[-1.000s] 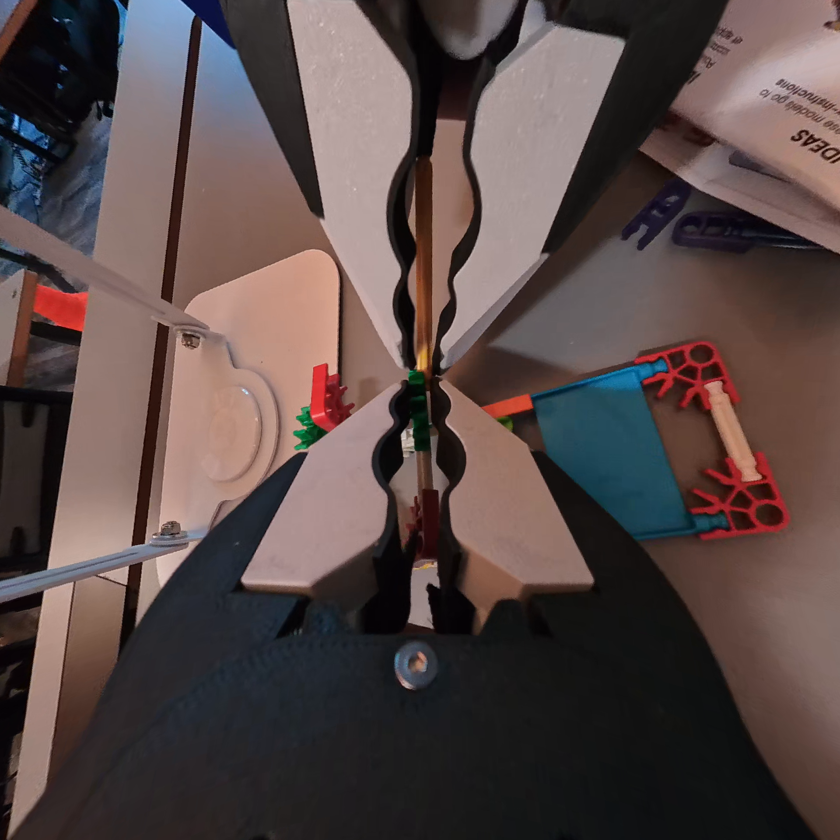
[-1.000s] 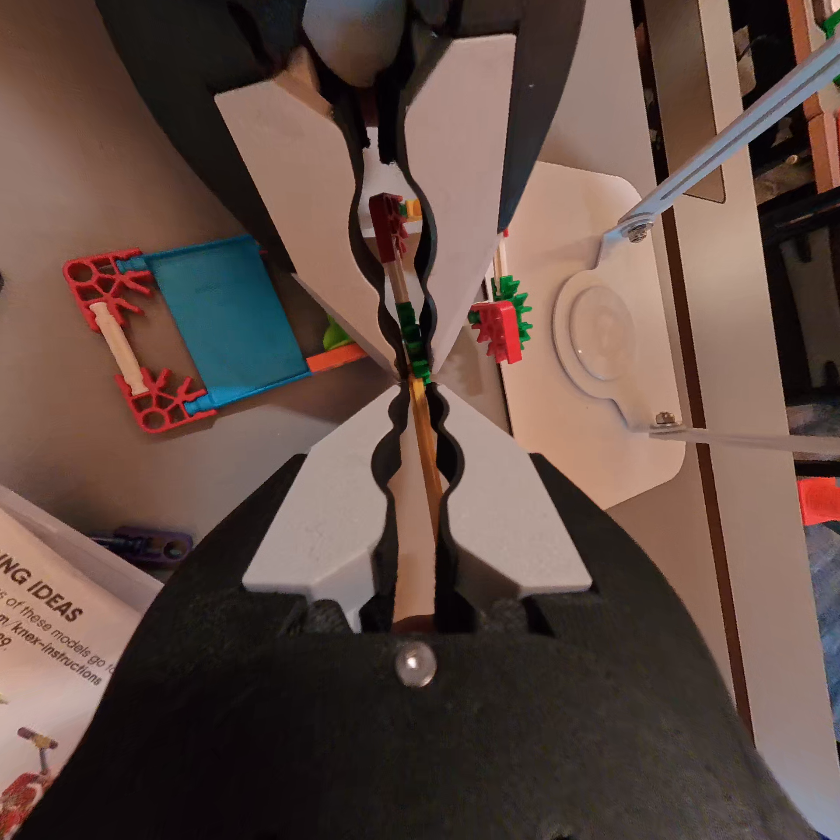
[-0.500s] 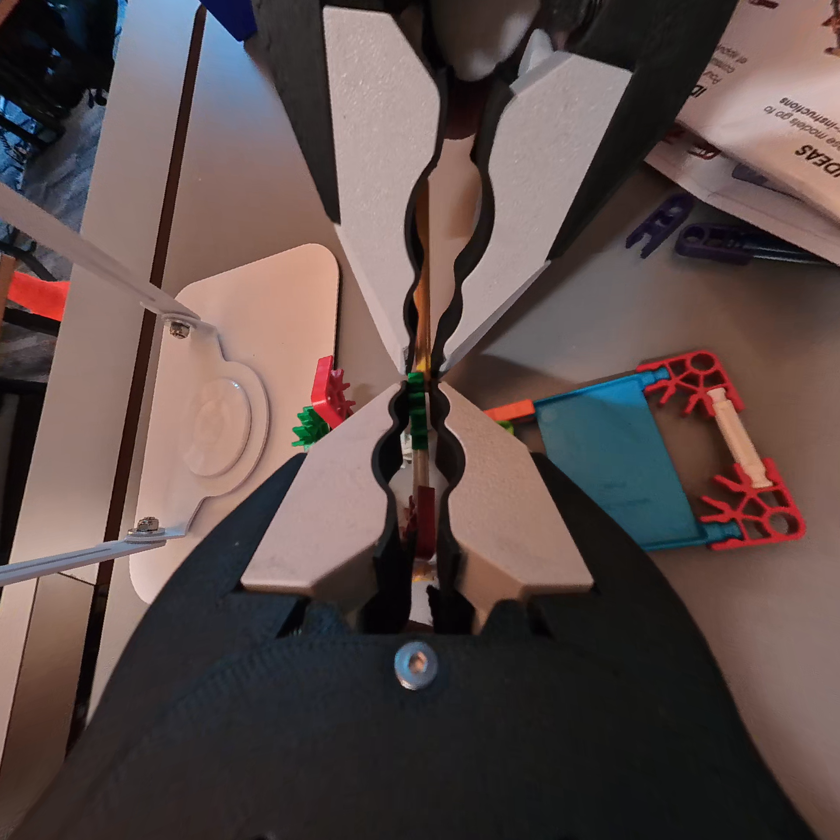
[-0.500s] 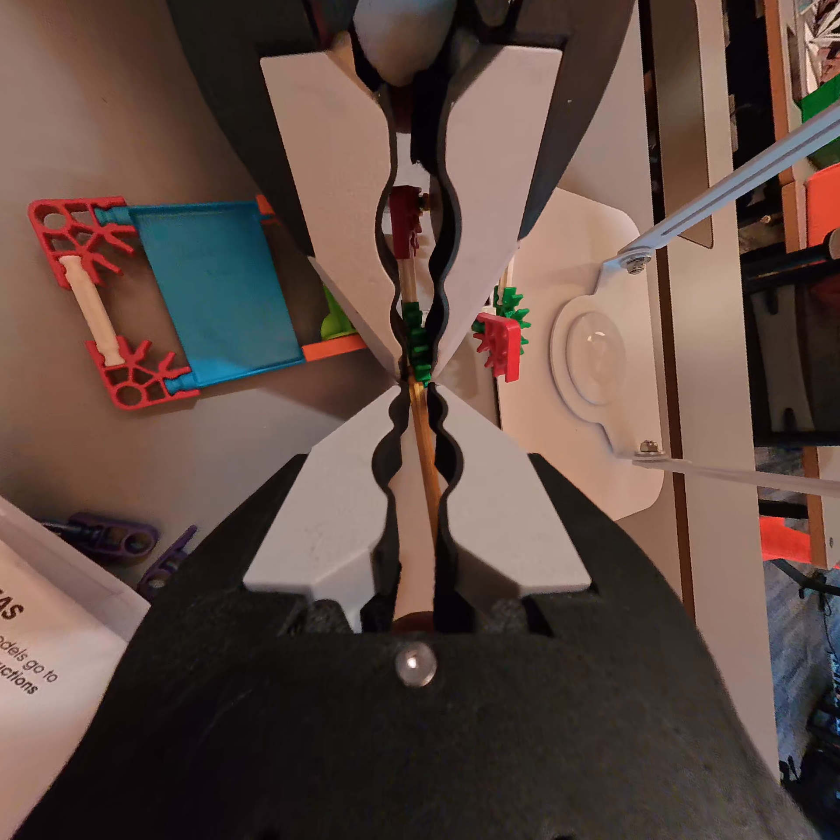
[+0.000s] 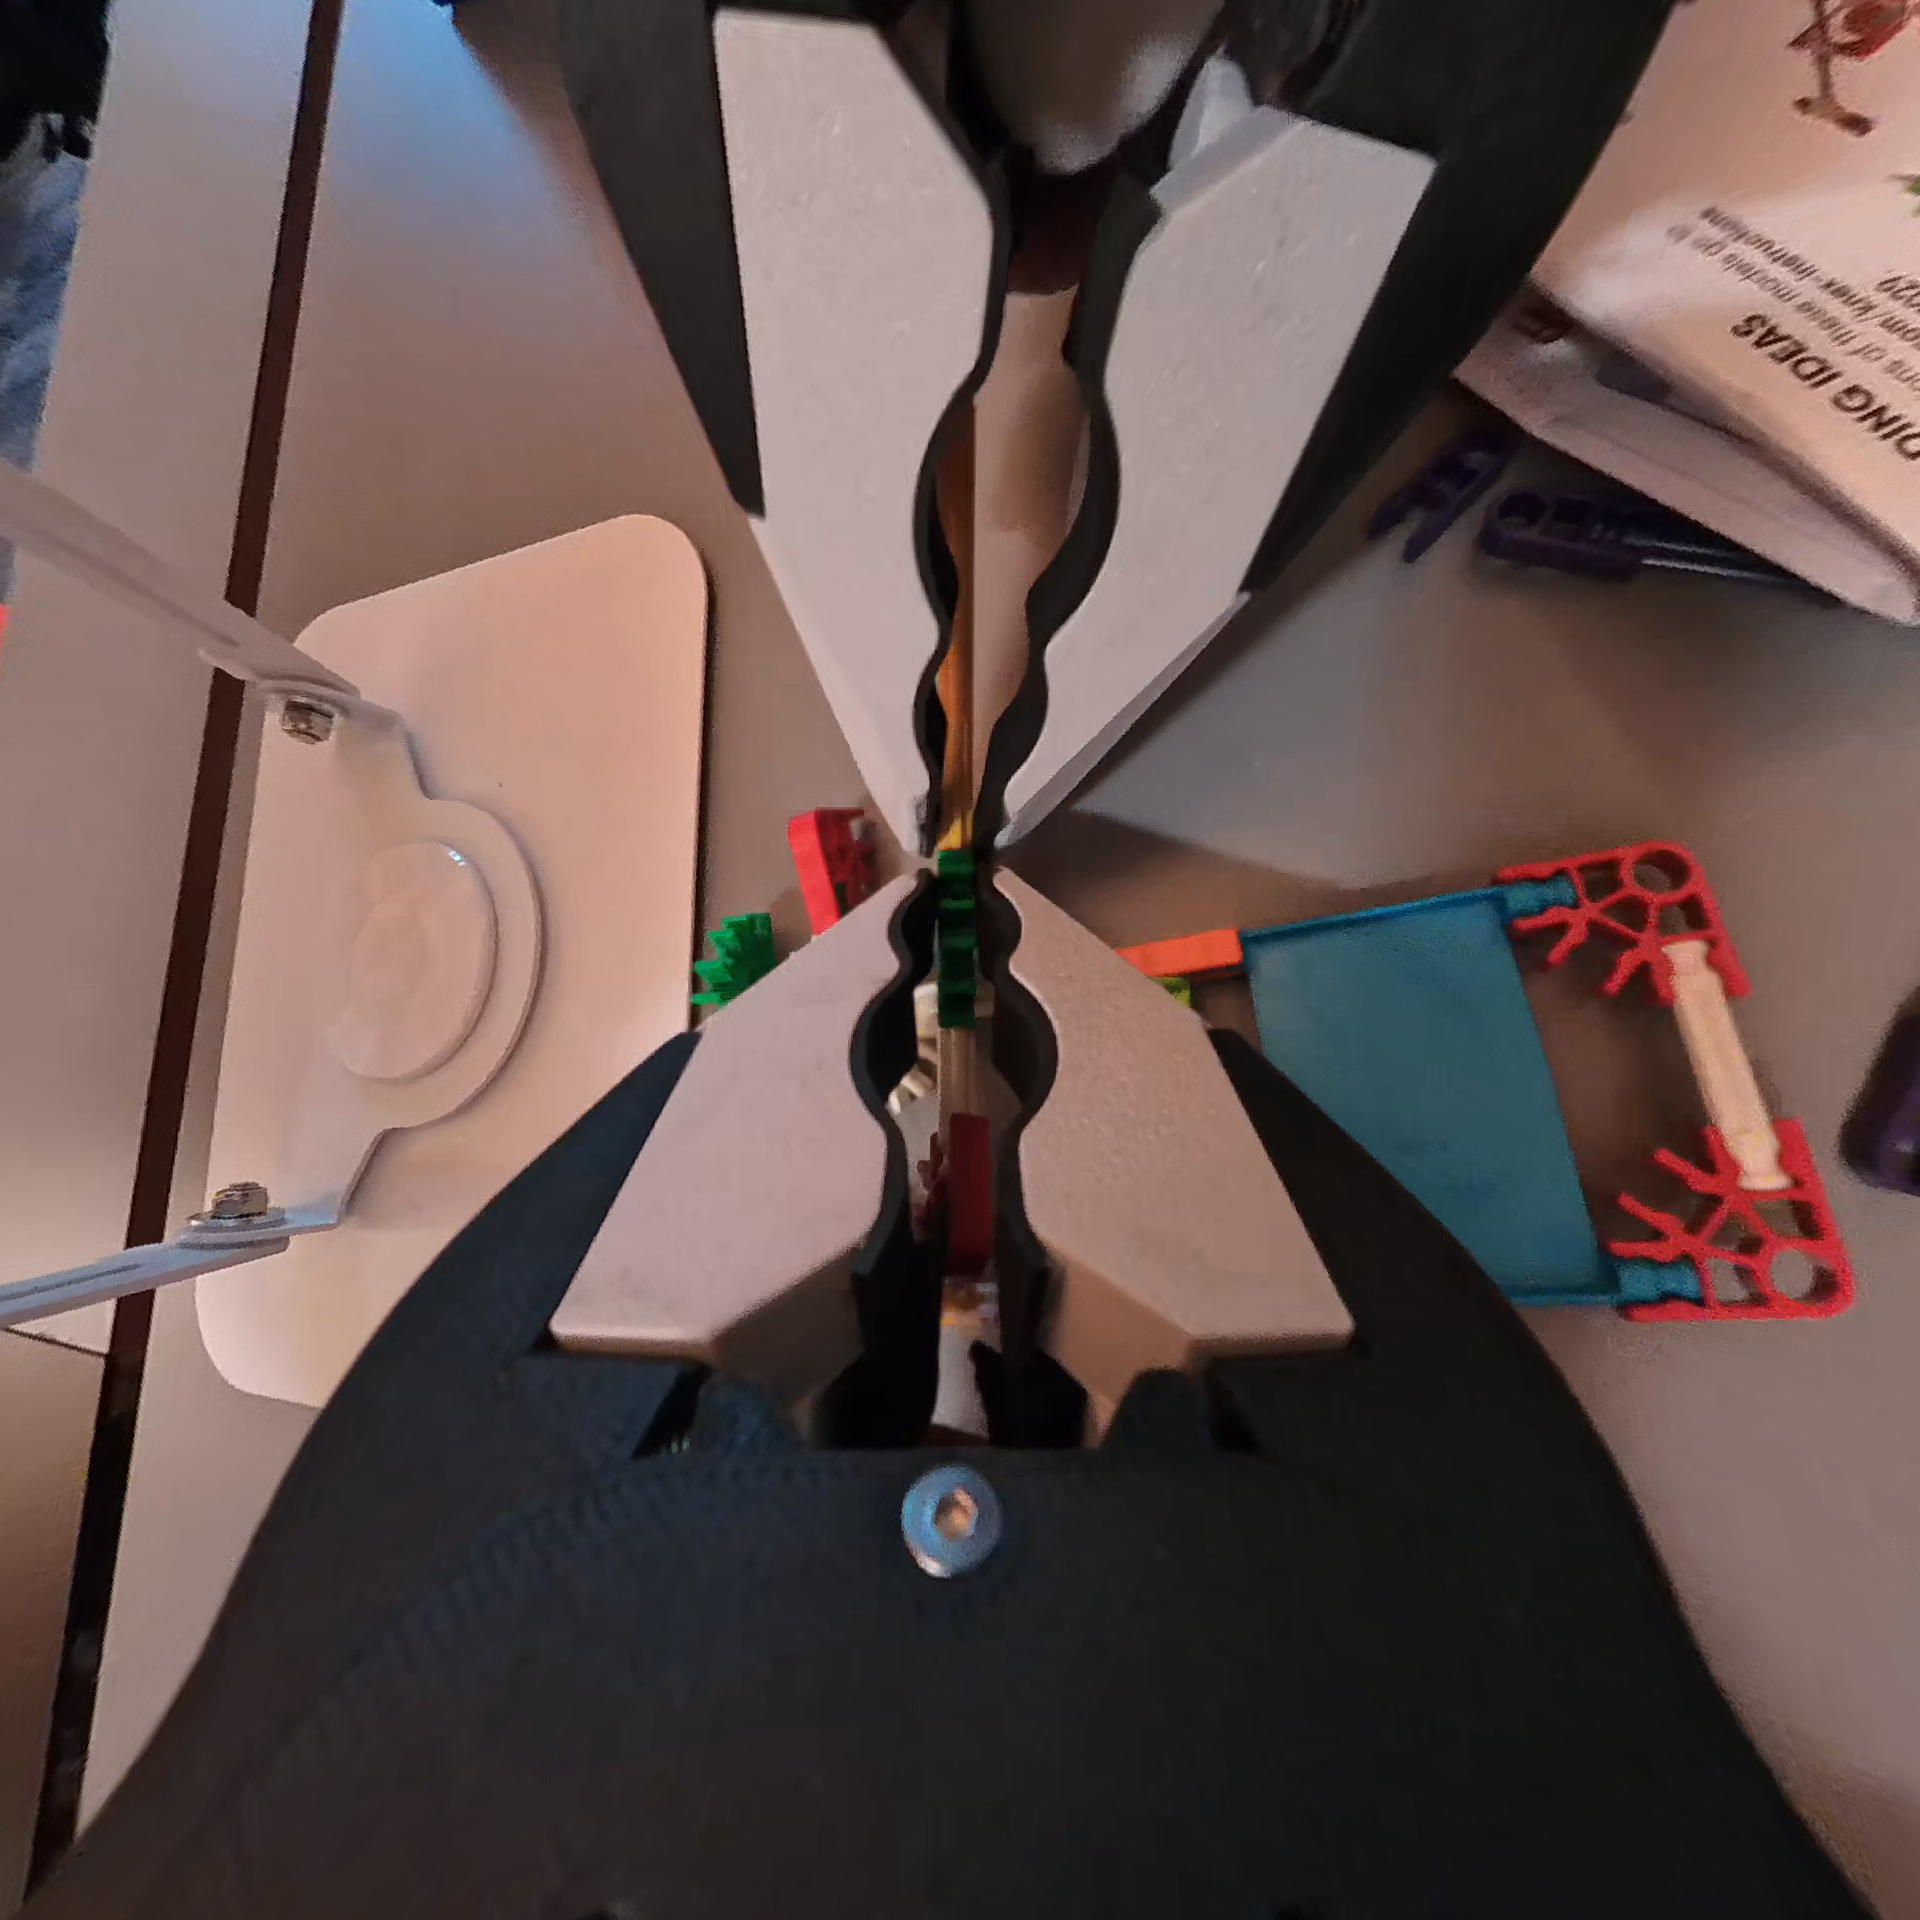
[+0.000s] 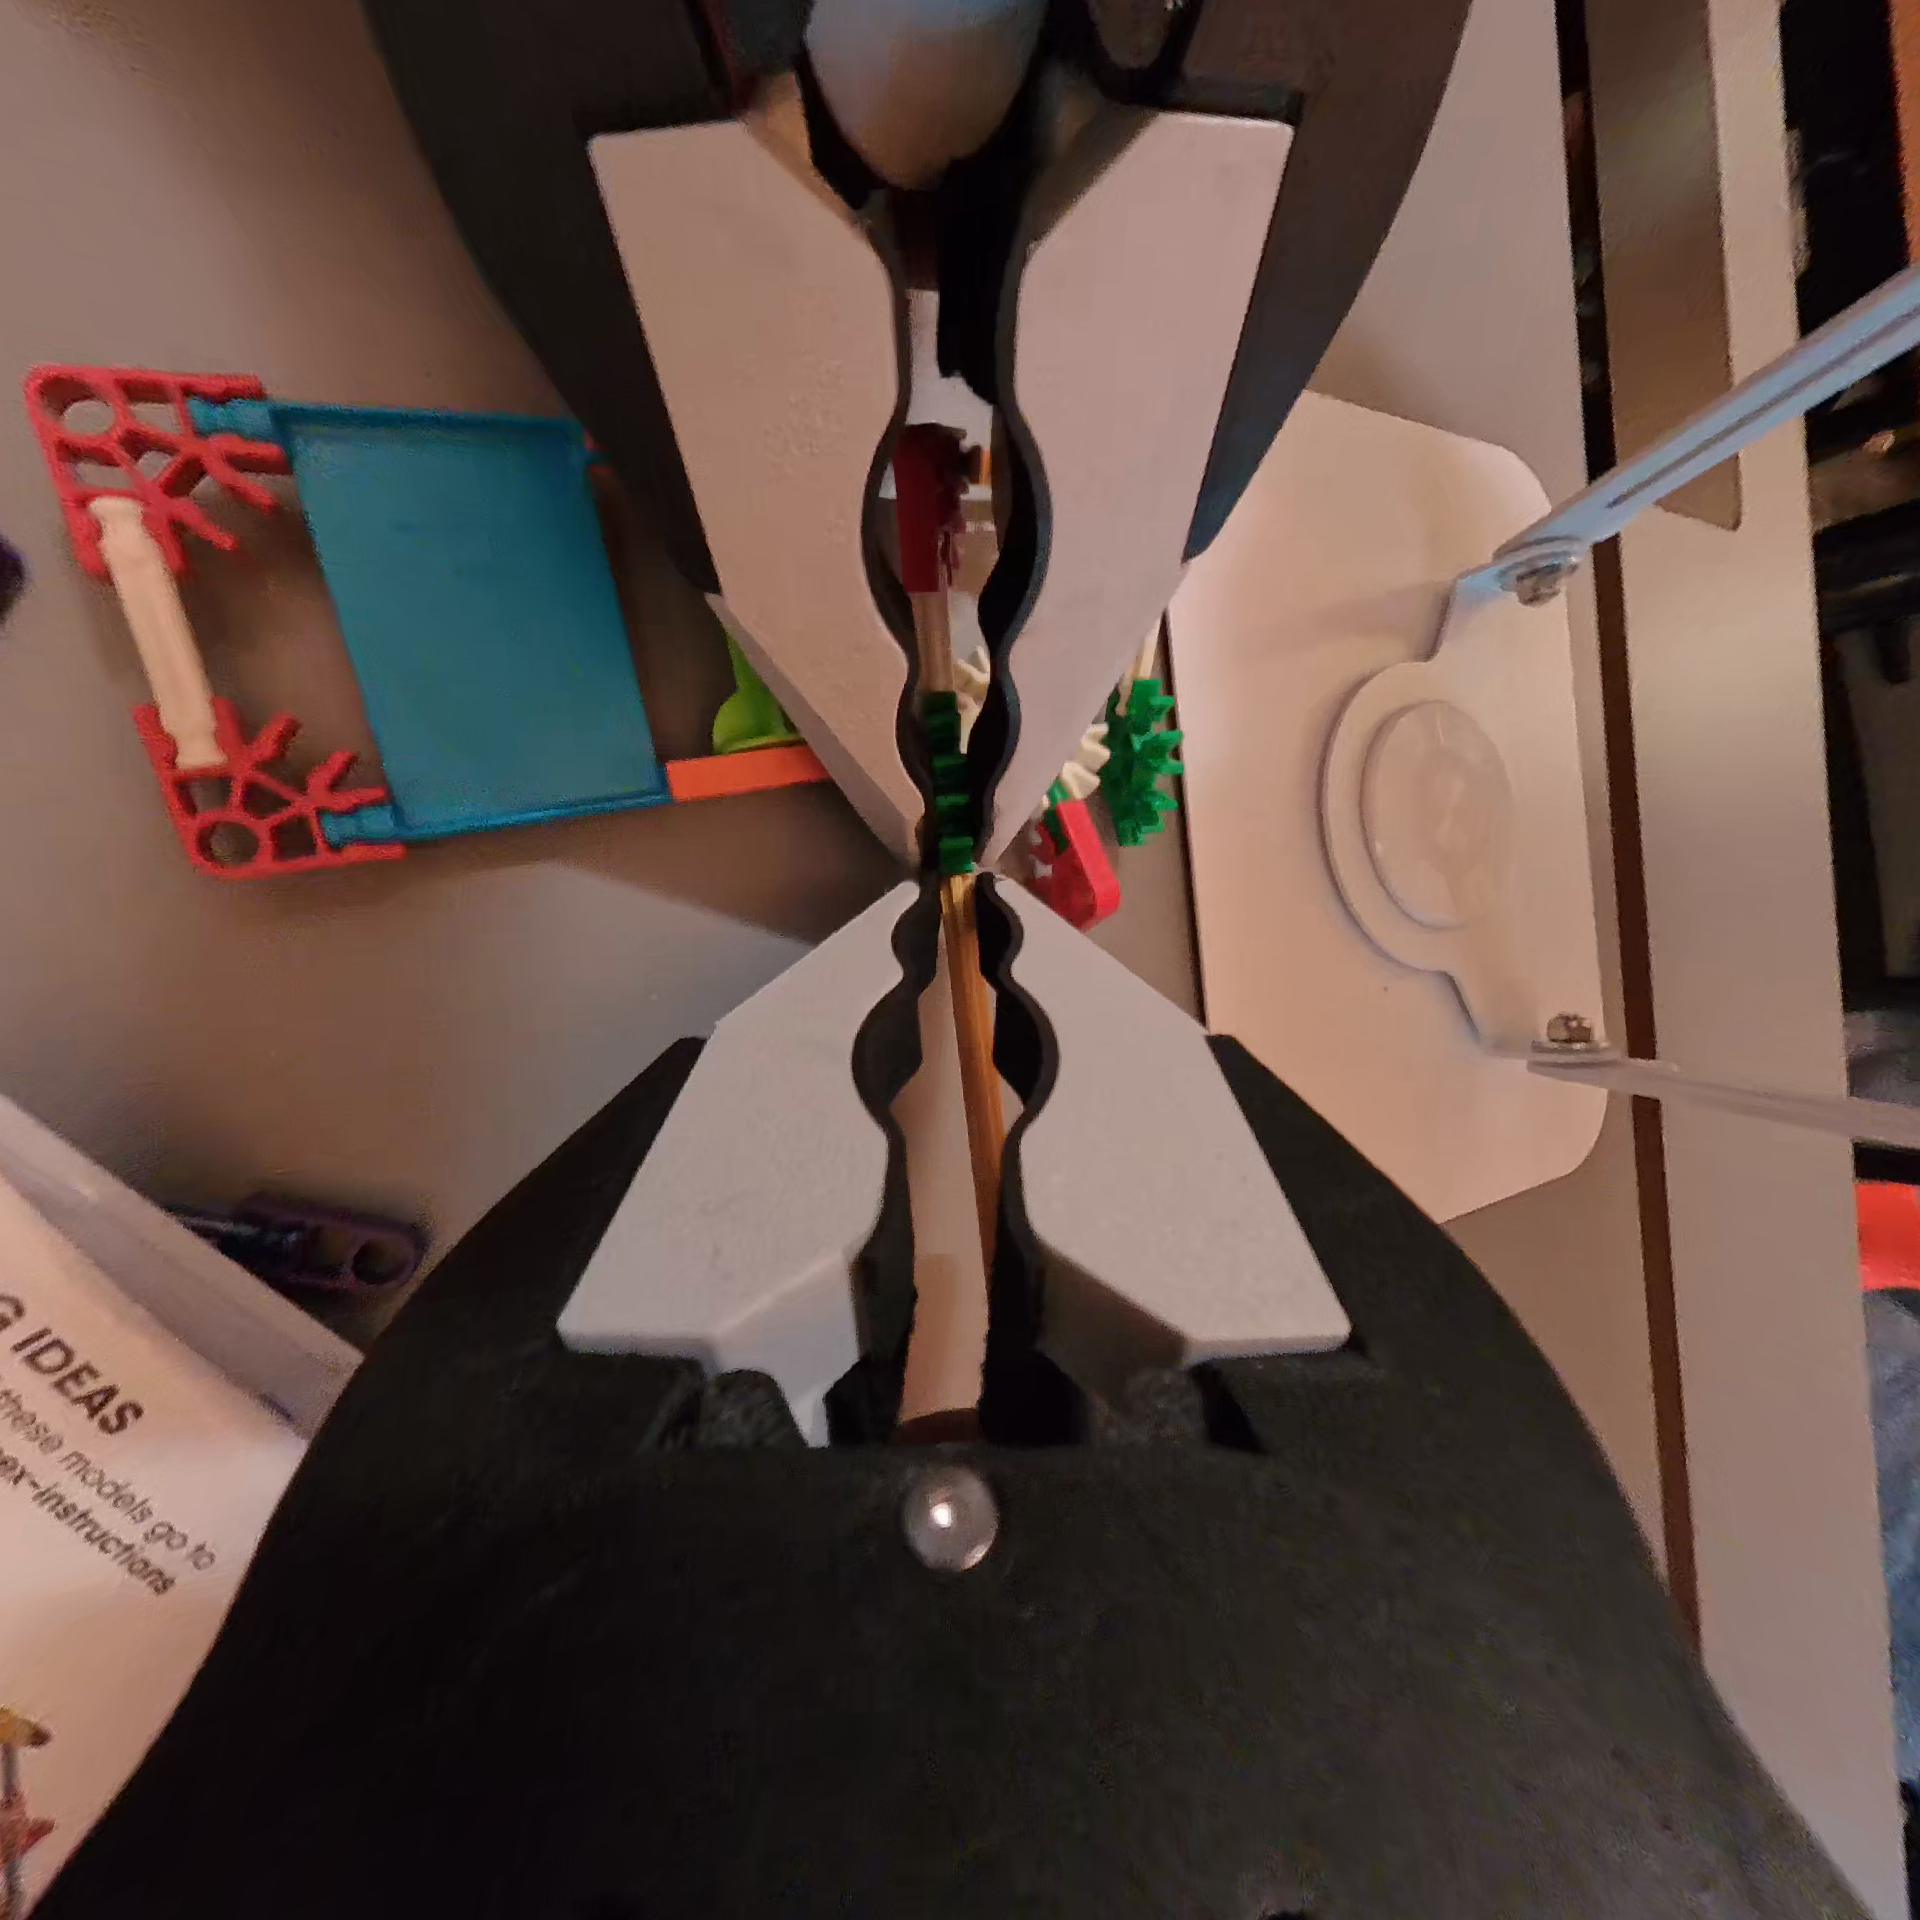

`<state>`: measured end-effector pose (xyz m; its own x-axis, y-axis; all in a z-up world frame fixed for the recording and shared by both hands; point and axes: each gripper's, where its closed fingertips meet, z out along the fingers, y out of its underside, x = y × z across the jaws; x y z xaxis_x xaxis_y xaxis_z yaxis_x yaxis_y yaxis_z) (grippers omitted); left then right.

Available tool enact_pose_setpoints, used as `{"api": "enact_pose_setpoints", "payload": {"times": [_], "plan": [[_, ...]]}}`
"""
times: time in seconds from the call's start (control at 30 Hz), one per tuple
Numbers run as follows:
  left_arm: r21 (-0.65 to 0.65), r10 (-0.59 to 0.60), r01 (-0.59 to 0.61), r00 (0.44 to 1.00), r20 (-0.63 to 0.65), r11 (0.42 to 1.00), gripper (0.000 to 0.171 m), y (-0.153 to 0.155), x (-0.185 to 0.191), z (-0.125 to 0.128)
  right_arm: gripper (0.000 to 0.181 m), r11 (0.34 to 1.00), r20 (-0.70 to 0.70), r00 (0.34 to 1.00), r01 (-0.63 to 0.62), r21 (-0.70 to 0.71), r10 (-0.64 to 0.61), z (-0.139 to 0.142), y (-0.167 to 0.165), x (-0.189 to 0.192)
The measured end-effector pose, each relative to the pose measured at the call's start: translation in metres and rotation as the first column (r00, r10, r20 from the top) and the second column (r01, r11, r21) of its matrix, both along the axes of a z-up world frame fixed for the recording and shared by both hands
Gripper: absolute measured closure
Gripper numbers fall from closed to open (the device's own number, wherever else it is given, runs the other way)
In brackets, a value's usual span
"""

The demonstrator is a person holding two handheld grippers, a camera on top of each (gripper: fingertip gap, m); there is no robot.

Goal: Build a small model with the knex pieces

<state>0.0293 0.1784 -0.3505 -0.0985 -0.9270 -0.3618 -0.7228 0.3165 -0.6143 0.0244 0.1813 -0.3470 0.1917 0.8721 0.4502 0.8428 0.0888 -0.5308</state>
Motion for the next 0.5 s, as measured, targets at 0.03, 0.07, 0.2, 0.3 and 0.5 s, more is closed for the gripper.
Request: {"api": "enact_pose_setpoints", "payload": {"times": [0.03,0.07,0.2,0.3,0.5], "plan": [[-0.002,0.007,-0.007,1.000,-0.014,1.000,0.153,0.001,-0.002,-0.001,0.176,1.000,-0.019,1.000,-0.006,0.011,0.007,0.003,-0.001,-0.001],[0.017,0.026,-0.026,0.999,-0.028,1.000,0.145,0.006,-0.006,-0.001,0.166,1.000,-0.024,1.000,-0.004,-0.003,0.004,0.004,-0.002,0.000],[-0.026,-0.013,0.013,1.000,-0.008,1.000,0.139,-0.004,-0.019,0.018,0.165,1.000,-0.018,1.000,0.013,-0.019,-0.014,0.007,-0.002,0.010],[-0.039,0.011,-0.010,1.000,0.012,0.999,0.133,0.000,-0.029,0.035,0.167,0.999,-0.067,0.997,0.022,-0.048,-0.025,0.014,-0.003,0.011],[0.161,0.225,-0.208,0.970,-0.095,0.965,0.138,0.036,-0.065,0.064,0.164,0.999,-0.033,0.999,0.020,-0.025,-0.020,0.009,-0.003,0.012]]}}
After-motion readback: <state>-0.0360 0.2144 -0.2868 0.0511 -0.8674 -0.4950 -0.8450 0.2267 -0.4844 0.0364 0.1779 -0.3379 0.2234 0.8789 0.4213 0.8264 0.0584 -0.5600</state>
